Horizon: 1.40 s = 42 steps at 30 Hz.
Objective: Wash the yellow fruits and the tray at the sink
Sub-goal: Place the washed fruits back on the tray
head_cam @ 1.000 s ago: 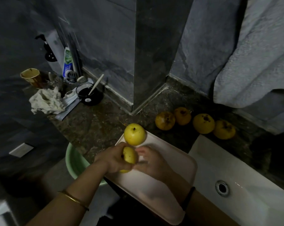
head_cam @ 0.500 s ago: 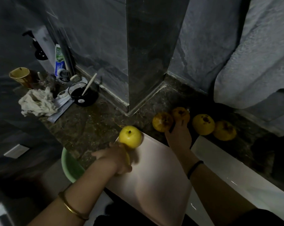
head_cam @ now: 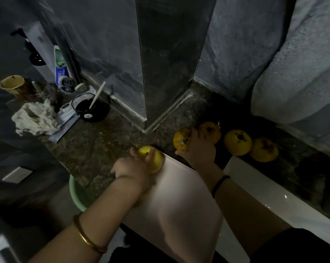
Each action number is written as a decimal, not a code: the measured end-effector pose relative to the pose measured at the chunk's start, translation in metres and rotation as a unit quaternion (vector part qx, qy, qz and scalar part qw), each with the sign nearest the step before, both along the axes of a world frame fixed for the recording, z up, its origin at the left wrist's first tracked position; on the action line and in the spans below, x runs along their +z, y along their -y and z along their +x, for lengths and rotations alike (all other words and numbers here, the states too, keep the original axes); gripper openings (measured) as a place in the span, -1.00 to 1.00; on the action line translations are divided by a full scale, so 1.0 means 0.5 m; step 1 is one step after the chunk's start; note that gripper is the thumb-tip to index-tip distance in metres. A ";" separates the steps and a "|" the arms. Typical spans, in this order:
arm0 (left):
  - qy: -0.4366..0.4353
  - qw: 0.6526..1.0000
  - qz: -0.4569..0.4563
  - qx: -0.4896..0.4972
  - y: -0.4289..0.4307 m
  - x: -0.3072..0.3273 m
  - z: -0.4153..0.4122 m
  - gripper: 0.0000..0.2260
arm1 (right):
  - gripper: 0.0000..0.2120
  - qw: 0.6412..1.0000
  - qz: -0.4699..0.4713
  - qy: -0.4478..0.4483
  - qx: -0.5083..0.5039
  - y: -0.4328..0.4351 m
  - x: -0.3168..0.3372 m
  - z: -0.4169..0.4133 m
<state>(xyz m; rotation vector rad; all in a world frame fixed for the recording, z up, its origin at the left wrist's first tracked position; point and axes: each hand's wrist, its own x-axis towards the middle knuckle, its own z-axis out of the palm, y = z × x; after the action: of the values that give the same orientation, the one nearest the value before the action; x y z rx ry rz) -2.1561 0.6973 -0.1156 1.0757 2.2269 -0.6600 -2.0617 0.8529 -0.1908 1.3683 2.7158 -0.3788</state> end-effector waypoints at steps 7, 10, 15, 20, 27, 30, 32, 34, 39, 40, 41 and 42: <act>0.045 0.998 0.043 0.021 0.010 -0.007 0.003 -0.08 | -0.15 0.994 -0.044 -0.098 -0.021 0.018 -0.008 -0.010; 0.044 0.997 0.060 0.028 0.013 -0.012 0.001 -0.05 | -0.12 0.977 -0.098 -0.164 -0.089 0.030 -0.002 -0.003; 0.038 0.996 0.075 0.029 0.017 -0.018 0.004 -0.02 | -0.34 0.832 -0.264 -0.434 -0.222 0.013 0.037 0.052; 0.027 0.996 0.076 0.028 0.016 -0.021 0.005 0.04 | -0.46 0.810 -0.217 -0.508 -0.195 0.006 0.106 0.184; 0.019 0.997 0.070 0.033 0.014 -0.030 0.009 0.05 | -0.54 0.505 -0.444 -0.587 -0.450 -0.013 0.118 0.284; 0.015 0.997 0.074 0.033 0.014 -0.030 0.008 0.05 | -0.60 0.389 -0.519 -0.583 -0.490 -0.018 0.134 0.302; 0.018 0.997 0.070 0.032 0.016 -0.029 0.007 0.04 | -0.69 0.397 -0.532 -0.578 -0.475 -0.018 0.136 0.302; 0.019 0.997 0.071 0.031 0.015 -0.026 0.010 0.04 | -0.64 0.398 -0.552 -0.578 -0.449 -0.022 0.138 0.302; 0.019 0.997 0.069 0.027 0.016 -0.024 0.010 0.05 | -0.48 0.404 -0.595 -0.566 -0.403 -0.037 0.145 0.319; 0.020 0.997 0.068 0.025 0.016 -0.024 0.009 0.05 | -0.44 0.482 -0.574 -0.518 -0.413 -0.040 0.144 0.318; 0.020 0.997 0.067 0.022 0.016 -0.024 0.008 0.05 | -0.38 0.568 -0.532 -0.450 -0.438 -0.042 0.139 0.316; 0.019 0.998 0.064 0.019 0.016 -0.024 0.009 0.06 | -0.32 0.631 -0.480 -0.392 -0.467 -0.042 0.133 0.315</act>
<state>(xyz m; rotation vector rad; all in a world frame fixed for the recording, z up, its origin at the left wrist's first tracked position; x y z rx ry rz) -2.1518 0.6893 -0.1276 1.0962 2.2764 -0.4812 -1.9043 0.8738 -0.1243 2.2136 1.0809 -2.4524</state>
